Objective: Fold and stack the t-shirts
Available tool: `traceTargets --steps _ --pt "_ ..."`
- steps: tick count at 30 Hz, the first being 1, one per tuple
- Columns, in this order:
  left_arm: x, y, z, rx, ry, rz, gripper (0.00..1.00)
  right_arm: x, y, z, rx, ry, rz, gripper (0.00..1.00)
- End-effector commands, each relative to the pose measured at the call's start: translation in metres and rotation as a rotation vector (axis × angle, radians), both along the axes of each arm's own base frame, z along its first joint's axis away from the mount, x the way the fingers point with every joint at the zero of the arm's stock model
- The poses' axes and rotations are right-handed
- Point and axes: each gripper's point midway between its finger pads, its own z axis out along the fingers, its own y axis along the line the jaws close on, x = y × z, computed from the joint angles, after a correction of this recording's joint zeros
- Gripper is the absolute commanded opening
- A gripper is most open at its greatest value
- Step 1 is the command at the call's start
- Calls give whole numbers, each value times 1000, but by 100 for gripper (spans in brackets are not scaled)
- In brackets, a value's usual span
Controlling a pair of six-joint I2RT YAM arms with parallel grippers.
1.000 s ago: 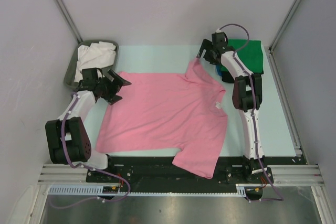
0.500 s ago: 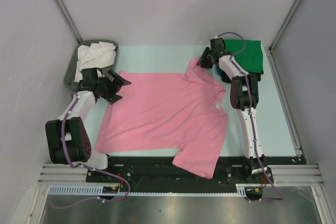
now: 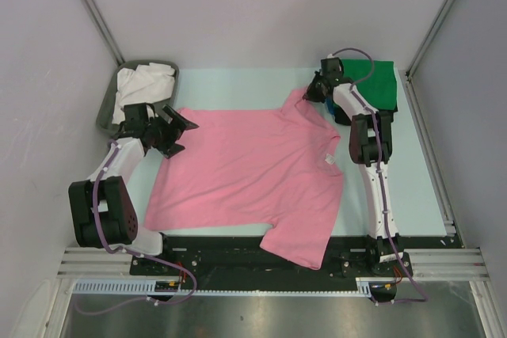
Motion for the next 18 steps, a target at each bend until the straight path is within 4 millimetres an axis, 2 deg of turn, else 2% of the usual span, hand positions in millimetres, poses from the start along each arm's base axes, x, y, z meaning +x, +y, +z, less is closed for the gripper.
traceTargets --steps 1,2,3,4,5,7,9,11,12,14,18 --pt "0 -5 5 7 -32 -37 100 -4 -48 -7 -161 30 -53 1" --pt "0 -6 4 6 -30 -37 100 -3 -49 -5 -166 24 -48 27" --pt "1 -5 5 8 -33 -36 100 -2 -46 -1 -167 14 -35 43" --pt "1 -4 5 9 -33 -35 100 1 -45 4 -167 -1 -24 55" --pt "1 -4 4 9 -31 -35 100 2 -37 8 -150 -16 4 78" --pt "1 -4 4 17 -31 -35 100 8 -28 25 -132 -68 28 94" --pt "0 -3 3 17 -26 -32 100 12 -16 43 -125 -117 47 97" --pt "0 -4 3 19 -29 -36 100 15 -10 72 -140 -184 52 98" --pt "0 -3 3 20 -26 -33 100 16 3 86 -142 -222 70 99" --pt "0 -3 3 22 -25 -35 100 19 14 111 -155 -284 95 100" --pt "1 -2 5 23 -32 -37 100 17 49 142 -155 -354 172 100"
